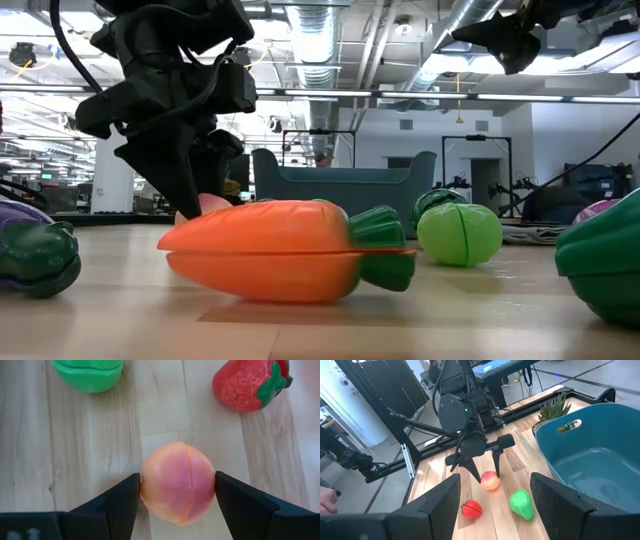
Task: Pick and placing Produce into tupperware
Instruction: Put the peach into the blue bin
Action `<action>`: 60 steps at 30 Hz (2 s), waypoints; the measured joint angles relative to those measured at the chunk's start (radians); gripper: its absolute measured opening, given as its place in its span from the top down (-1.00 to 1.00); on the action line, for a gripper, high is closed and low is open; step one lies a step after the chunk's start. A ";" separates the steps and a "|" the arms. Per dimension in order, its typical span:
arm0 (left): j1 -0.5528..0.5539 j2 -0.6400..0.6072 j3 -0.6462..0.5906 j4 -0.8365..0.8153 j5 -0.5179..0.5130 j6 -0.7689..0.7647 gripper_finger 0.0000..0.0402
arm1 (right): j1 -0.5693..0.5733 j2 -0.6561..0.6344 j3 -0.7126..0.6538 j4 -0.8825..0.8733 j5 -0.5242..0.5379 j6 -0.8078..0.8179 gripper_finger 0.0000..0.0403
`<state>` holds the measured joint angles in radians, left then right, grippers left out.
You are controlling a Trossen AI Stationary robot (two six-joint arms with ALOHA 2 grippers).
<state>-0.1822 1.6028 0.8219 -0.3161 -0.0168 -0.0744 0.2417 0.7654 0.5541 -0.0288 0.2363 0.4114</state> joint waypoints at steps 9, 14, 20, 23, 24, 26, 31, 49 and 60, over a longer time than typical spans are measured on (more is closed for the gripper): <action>0.001 0.005 -0.005 -0.022 -0.016 -0.007 -0.38 | 0.000 0.000 0.000 -0.001 0.000 0.000 -0.31; 0.001 0.005 -0.005 -0.019 -0.022 -0.007 -0.40 | 0.000 0.000 0.000 -0.001 0.000 0.020 -0.31; 0.001 0.005 -0.005 -0.019 -0.022 -0.006 -0.40 | 0.000 0.000 0.000 -0.001 0.000 0.027 -0.31; 0.001 0.004 -0.012 -0.023 -0.022 -0.012 -0.40 | 0.000 0.000 0.000 -0.001 0.000 0.035 -0.31; 0.001 0.003 -0.017 -0.027 -0.022 -0.015 -0.40 | 0.000 0.000 0.000 -0.001 0.000 0.035 -0.32; 0.001 0.003 -0.029 -0.028 -0.022 -0.026 -0.40 | 0.000 0.000 0.000 -0.001 0.000 0.035 -0.31; 0.001 0.003 -0.041 -0.027 -0.022 -0.054 -0.40 | 0.000 0.000 0.000 -0.001 0.000 0.035 -0.31; 0.001 0.002 -0.040 0.045 -0.021 -0.041 -0.37 | 0.000 0.000 0.000 -0.004 0.000 0.035 -0.31; 0.001 0.001 -0.040 0.046 -0.013 -0.041 -0.10 | 0.000 0.000 0.000 -0.017 0.000 0.035 -0.31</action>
<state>-0.1814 1.6039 0.7818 -0.2699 -0.0299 -0.1158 0.2417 0.7654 0.5541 -0.0456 0.2363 0.4461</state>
